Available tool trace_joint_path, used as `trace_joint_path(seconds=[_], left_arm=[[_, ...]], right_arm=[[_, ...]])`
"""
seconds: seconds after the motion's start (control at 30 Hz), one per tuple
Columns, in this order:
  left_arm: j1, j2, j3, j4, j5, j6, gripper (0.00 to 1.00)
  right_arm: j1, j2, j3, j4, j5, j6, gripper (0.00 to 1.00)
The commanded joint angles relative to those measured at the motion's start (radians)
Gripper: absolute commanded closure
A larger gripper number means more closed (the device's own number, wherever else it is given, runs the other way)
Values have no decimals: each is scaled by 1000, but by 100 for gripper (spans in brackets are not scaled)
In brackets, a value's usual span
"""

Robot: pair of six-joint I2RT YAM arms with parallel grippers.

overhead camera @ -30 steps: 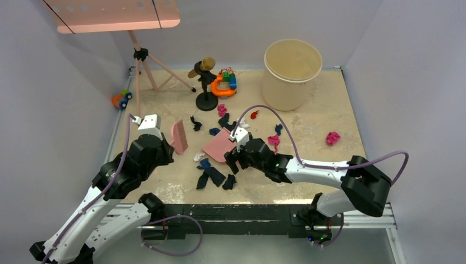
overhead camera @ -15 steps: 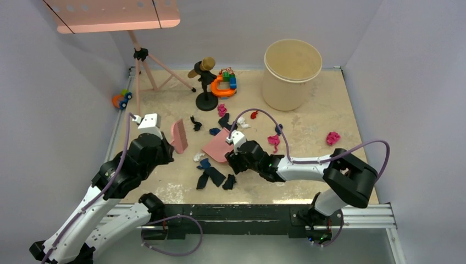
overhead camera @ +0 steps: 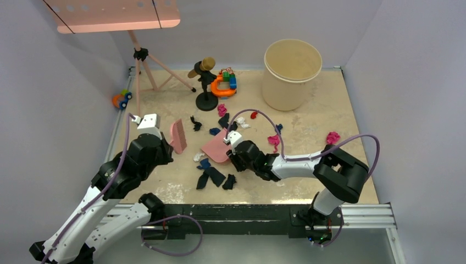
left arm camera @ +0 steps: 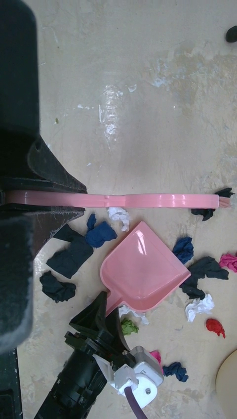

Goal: Sweep away the paper scraps from the table

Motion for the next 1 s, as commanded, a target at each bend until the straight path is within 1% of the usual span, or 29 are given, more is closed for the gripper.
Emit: trace_joint_path(seconds=[0.0, 0.03, 0.1, 0.23, 0.3, 0.33, 0.43, 0.6, 0.73, 0.83, 0.87, 0.97], left_arm=[[2, -13, 36, 13, -32, 31, 100], [3, -9, 34, 13, -29, 33, 100], [3, 5, 34, 12, -20, 35, 100], [3, 32, 41, 13, -21, 49, 100], [3, 51, 43, 35, -27, 73, 100], [2, 65, 50, 42, -33, 89, 100], [3, 135, 102, 24, -74, 120, 100], [3, 268, 187, 21, -151, 186, 100], [3, 438, 276, 3, -234, 263, 100], [3, 584, 358, -3, -304, 352, 100], [3, 640, 395, -26, -351, 374, 100], [2, 809, 503, -82, -430, 423, 100]], right_arm=[[5, 20, 74, 3, 29, -19, 73], [6, 21, 81, -4, 23, -26, 79], [8, 1, 76, -6, 9, -33, 85], [6, -86, 33, -19, 1, -28, 87], [6, -118, 34, -63, 4, -23, 97], [7, -139, 35, -85, 1, -21, 100], [6, -211, 33, -146, 2, -6, 100], [5, -357, 23, -276, 70, 75, 100], [5, -484, 25, -404, 153, 150, 100], [4, -563, 26, -508, 267, 259, 100], [0, -586, 37, -573, 298, 295, 100], [-32, -611, 72, -705, 305, 348, 100]])
